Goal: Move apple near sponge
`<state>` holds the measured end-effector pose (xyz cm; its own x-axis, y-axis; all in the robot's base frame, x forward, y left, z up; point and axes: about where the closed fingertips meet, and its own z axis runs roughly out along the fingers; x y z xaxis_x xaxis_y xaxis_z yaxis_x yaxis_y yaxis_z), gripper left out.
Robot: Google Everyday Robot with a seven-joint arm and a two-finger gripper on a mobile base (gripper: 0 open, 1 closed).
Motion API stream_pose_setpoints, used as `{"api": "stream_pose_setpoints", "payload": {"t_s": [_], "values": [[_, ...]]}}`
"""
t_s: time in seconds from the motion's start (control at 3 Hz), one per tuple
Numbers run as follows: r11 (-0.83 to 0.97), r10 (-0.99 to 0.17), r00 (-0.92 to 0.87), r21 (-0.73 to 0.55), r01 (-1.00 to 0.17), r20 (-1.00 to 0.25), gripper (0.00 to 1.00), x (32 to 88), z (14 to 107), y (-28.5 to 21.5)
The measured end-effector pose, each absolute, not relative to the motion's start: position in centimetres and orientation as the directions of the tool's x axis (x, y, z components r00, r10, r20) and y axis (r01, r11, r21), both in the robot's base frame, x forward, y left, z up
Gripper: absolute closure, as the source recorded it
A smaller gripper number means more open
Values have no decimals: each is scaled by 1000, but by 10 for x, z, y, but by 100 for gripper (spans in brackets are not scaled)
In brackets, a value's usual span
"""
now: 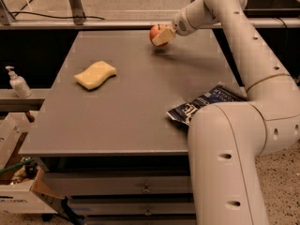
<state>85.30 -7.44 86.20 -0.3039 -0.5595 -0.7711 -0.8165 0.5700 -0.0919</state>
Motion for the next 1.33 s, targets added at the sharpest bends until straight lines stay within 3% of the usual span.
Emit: {"api": "stream_pose_setpoints", "payload": {"t_s": [0.33, 0.67, 1.33], "values": [[511, -582, -262, -94, -855, -770, 88, 829, 882, -71], [408, -617, -203, -89, -908, -760, 100, 789, 900, -56], [169, -682, -38, -107, -980, -730, 100, 699, 907, 14]]}}
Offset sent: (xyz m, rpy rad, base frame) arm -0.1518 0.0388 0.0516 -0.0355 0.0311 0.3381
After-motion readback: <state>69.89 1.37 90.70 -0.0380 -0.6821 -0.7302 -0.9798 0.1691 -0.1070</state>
